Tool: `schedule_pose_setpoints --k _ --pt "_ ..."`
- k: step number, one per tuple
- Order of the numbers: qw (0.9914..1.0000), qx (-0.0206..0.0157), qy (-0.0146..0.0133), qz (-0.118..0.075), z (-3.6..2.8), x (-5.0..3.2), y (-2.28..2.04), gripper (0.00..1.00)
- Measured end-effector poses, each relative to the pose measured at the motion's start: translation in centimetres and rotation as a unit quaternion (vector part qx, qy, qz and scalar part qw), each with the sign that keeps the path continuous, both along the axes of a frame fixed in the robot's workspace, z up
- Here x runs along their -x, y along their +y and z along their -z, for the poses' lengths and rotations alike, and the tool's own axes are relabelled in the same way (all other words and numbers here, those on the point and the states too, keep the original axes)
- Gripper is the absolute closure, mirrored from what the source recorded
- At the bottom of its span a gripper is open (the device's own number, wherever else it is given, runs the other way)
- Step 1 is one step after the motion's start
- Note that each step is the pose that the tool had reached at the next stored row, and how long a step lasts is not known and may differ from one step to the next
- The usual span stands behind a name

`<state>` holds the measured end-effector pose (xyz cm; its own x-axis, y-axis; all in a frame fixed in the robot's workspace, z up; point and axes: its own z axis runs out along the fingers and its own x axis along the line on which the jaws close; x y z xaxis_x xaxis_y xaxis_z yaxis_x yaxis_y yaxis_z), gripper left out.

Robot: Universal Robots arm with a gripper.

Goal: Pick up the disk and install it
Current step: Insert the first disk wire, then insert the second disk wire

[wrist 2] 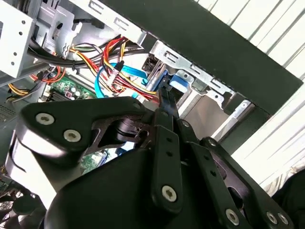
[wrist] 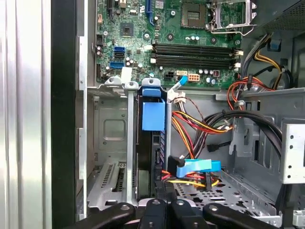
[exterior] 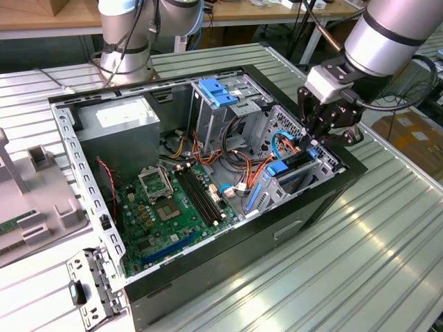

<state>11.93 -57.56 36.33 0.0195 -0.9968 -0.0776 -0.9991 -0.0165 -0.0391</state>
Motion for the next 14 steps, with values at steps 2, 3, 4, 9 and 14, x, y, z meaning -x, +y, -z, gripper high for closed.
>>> schedule_pose_setpoints --k 2,3,4,9,14 --pt "0.99999 -0.0003 0.0042 0.0 -1.28 -1.52 0.01 0.89" --pt "0.99999 -0.0003 0.0042 0.0 -1.28 -1.52 0.01 0.89" --pt "0.99999 -0.0003 0.0042 0.0 -1.28 -1.52 0.01 0.89" --pt "0.99999 -0.0003 0.0042 0.0 -1.29 -1.52 0.01 0.89" --pt "0.99999 -0.0003 0.0042 0.0 -1.28 -0.74 0.0 0.89"
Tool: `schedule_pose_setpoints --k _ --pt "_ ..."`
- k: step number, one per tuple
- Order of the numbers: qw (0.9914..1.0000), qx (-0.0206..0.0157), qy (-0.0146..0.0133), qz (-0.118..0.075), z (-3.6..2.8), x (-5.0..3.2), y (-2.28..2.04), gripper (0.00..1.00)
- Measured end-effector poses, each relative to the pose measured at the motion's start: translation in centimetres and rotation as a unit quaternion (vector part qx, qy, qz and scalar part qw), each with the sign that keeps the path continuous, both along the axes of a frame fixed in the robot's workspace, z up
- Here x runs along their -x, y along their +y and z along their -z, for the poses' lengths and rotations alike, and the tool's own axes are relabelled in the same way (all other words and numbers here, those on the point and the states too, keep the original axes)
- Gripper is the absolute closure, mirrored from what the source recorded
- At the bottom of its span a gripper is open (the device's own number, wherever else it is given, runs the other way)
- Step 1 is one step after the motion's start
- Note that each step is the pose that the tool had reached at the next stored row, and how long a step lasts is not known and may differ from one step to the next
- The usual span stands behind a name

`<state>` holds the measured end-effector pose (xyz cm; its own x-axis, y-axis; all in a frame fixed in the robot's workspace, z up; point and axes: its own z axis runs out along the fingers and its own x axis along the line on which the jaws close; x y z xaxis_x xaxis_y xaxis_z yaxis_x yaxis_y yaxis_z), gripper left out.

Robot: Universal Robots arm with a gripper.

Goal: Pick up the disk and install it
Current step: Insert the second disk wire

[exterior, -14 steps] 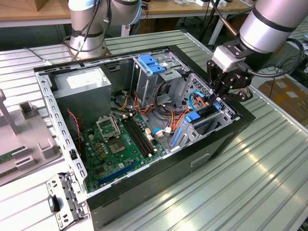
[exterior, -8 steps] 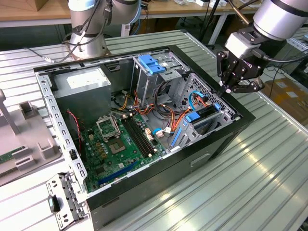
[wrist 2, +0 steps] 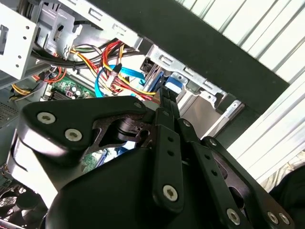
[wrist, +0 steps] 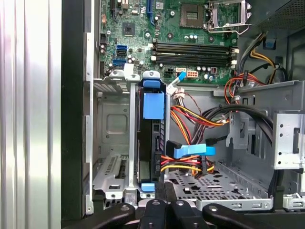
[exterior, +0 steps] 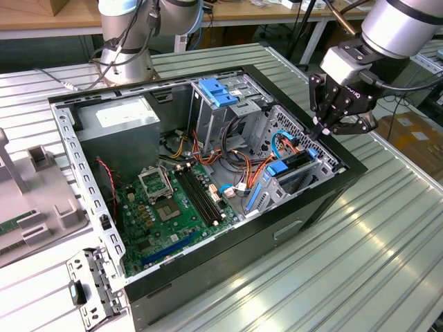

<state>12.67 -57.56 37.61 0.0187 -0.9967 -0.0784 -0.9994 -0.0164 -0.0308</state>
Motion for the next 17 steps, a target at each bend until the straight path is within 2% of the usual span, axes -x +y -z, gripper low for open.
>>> schedule_pose_setpoints --k 6,7,8,11,12,13,17 --pt "1.0 0.0 0.0 0.0 0.0 0.04 0.01 0.89" --pt "1.0 0.0 0.0 0.0 0.0 0.05 0.01 0.83" --pt "1.0 0.0 0.0 0.0 -0.01 0.05 0.01 0.83" --pt "1.0 0.0 0.0 0.0 0.0 0.07 0.01 0.64" --pt "1.0 0.0 0.0 0.0 0.0 0.08 0.01 0.64" --pt "1.0 0.0 0.0 0.0 -0.01 0.09 0.01 0.58" --pt "1.0 0.0 0.0 0.0 0.0 0.11 0.01 0.58"
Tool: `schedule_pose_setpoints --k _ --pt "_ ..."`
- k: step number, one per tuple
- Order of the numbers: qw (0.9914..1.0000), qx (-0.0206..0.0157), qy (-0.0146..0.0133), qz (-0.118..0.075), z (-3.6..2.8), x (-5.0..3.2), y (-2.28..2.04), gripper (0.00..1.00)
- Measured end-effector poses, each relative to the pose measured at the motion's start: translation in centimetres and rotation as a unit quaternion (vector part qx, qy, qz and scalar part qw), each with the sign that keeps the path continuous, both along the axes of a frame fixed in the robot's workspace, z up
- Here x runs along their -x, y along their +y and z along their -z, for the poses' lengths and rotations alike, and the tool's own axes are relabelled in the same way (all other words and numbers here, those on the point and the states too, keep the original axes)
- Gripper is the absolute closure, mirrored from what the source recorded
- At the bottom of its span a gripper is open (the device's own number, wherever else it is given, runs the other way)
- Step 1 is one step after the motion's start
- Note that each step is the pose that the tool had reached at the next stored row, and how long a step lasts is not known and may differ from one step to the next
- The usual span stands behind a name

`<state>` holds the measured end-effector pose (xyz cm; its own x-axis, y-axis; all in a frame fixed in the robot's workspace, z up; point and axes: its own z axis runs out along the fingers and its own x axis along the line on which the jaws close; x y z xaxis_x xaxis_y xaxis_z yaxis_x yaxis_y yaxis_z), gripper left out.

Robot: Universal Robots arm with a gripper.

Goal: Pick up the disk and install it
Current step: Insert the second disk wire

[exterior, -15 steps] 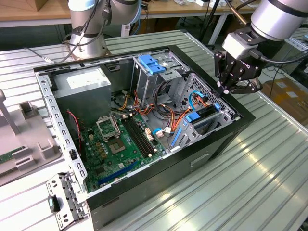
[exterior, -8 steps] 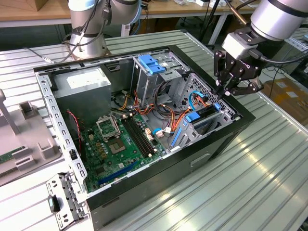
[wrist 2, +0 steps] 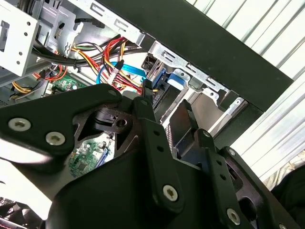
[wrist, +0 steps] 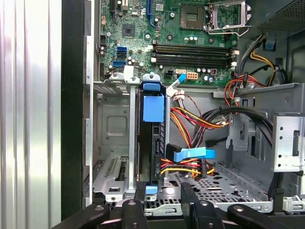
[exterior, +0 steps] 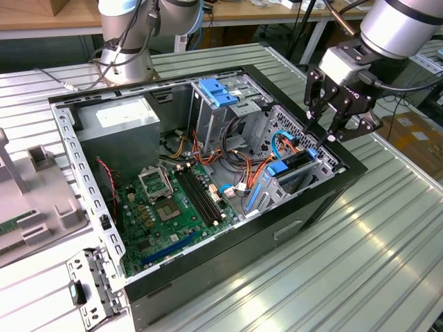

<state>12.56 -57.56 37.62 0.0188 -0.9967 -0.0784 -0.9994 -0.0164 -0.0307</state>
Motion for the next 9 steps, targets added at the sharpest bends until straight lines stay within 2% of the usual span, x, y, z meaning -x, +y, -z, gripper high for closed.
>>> schedule_pose_setpoints --k 6,9 --pt "1.0 0.0002 0.0 0.0 -0.14 0.08 0.02 0.58" --pt "1.0 -0.0005 -0.0002 0.0 -0.29 0.39 0.02 0.58"
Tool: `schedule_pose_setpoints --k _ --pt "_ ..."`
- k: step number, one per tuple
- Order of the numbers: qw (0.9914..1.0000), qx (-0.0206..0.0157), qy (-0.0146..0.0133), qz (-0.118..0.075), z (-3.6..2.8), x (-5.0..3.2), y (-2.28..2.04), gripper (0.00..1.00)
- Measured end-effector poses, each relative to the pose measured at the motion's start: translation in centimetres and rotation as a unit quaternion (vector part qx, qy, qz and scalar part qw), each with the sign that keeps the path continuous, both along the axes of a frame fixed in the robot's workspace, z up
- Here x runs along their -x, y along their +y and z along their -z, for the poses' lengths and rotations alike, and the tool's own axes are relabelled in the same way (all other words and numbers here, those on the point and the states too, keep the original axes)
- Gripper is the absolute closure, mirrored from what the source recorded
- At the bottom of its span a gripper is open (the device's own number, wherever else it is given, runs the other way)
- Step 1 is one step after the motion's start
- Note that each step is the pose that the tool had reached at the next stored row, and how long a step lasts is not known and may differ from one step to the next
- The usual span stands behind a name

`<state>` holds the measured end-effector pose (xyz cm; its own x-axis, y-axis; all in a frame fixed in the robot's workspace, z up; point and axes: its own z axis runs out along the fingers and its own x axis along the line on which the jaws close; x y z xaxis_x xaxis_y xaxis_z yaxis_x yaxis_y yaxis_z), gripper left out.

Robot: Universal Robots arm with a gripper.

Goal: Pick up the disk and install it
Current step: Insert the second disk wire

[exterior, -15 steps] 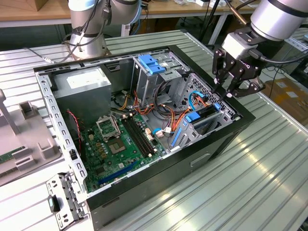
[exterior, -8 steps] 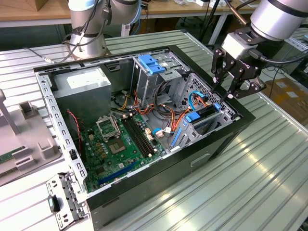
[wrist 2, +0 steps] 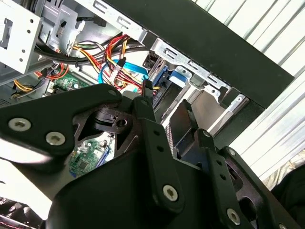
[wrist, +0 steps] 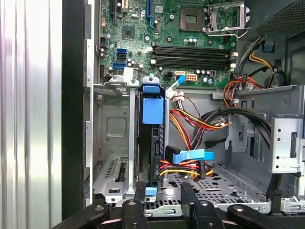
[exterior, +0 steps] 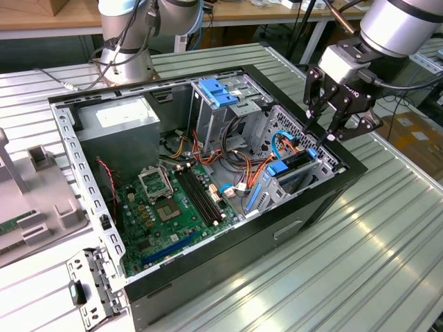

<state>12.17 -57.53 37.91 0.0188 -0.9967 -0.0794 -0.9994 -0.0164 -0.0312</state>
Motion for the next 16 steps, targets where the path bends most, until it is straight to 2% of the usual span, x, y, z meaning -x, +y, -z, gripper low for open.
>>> schedule_pose_setpoints --k 4,5,7,11,16 --pt "0.99999 -0.0039 -0.0001 0.0 -0.01 0.93 0.0 0.58" --pt "0.99999 -0.005 -0.0001 0.0 0.0 1.43 0.0 0.58" --pt "0.99999 -0.0051 -0.0001 0.0 0.05 1.9 0.0 0.58" --pt "0.99999 -0.005 -0.0001 0.0 0.34 2.23 0.0 0.58" --pt "0.99999 -0.0051 -0.0001 0.0 1.19 2.55 0.0 0.58"
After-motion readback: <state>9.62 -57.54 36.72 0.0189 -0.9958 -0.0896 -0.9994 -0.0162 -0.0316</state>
